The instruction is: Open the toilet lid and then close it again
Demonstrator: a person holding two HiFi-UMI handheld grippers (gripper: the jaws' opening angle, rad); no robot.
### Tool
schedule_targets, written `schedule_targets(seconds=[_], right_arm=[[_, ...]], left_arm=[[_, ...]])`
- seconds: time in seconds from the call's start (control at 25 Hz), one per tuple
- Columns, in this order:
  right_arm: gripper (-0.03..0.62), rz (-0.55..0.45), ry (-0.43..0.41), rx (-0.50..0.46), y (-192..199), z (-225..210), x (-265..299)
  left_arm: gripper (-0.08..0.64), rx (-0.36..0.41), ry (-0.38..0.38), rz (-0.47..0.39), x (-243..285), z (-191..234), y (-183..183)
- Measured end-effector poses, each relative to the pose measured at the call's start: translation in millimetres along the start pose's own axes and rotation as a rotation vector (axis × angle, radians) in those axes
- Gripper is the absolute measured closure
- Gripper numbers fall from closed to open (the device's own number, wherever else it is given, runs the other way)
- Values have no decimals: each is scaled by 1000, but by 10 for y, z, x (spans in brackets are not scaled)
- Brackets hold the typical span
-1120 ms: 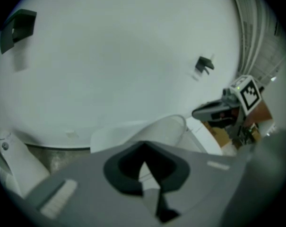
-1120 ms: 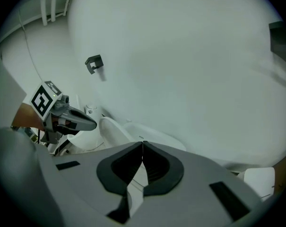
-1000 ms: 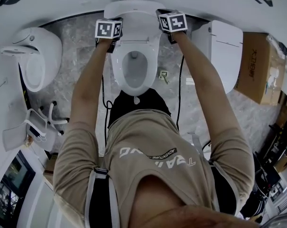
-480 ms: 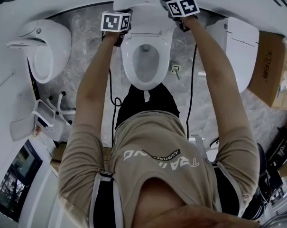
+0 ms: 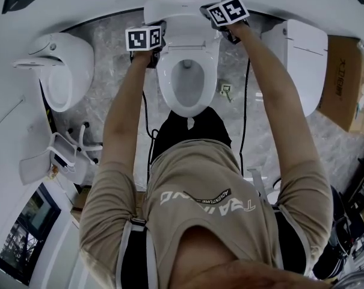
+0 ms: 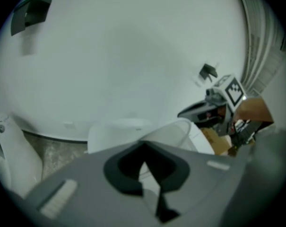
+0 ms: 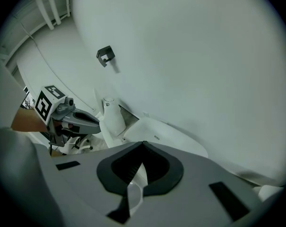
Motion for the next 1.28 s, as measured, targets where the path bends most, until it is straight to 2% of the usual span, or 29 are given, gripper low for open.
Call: schedule_targets(seconds=[0.36,0.68,1.04,1.16,1.28], right_arm=[[578,17,-34,8,117,191,-100],[578,38,-75,-9,259,397,-184],[578,7,-119,15,581,708,-310],[578,15,-132,0,719,829,-342],[578,29,-148,-6,831,905,-358]], left_arm=[[555,11,8,34,-156,-73,154],[555,-57,25,26,-242,-140,408],[555,7,11,57,-467,-266,770],[555,-9,9,56,-530,-290,945],[555,-61,12,45,-575,-277,1083]])
Point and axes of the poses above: the fingertips, and each gripper's own axes: x forward along the fingers, z to its left, y out of its underside, the point moved 8 cm from there along -x, backward along the fingers, and after that the axes turned 5 degrees about -x, right-handed, at the moved point
